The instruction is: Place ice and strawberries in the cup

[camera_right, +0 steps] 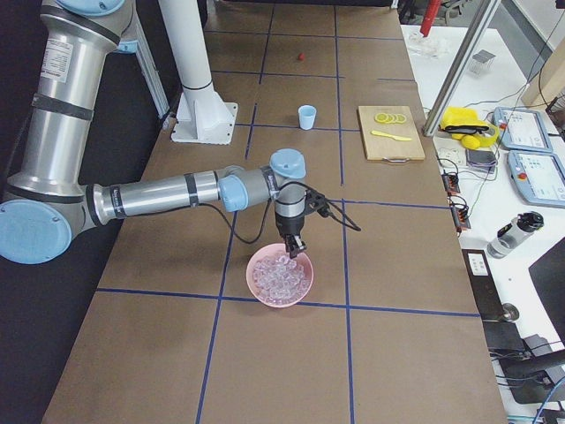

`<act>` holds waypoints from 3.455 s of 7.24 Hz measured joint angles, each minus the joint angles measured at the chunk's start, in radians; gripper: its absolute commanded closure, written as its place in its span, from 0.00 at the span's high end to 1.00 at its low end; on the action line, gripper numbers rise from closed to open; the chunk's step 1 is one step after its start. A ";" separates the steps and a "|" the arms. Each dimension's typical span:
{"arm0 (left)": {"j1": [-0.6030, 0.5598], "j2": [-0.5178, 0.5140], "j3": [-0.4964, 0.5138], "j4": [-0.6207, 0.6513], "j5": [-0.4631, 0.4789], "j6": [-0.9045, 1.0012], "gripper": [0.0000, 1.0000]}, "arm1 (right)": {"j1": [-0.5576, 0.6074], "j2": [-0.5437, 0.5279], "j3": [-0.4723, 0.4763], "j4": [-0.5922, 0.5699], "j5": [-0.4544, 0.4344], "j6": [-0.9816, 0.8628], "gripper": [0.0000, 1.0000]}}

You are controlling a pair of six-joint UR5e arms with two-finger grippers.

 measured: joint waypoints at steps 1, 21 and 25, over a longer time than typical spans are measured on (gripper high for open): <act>0.000 0.000 0.000 0.000 0.000 0.000 1.00 | -0.009 0.084 0.021 -0.071 0.036 0.065 0.00; 0.001 0.000 0.000 -0.001 0.000 -0.012 1.00 | -0.706 1.129 -0.533 -0.182 -0.219 1.137 0.85; 0.001 0.001 -0.006 -0.001 0.000 -0.014 1.00 | -0.707 1.128 -0.534 -0.184 -0.219 1.137 0.98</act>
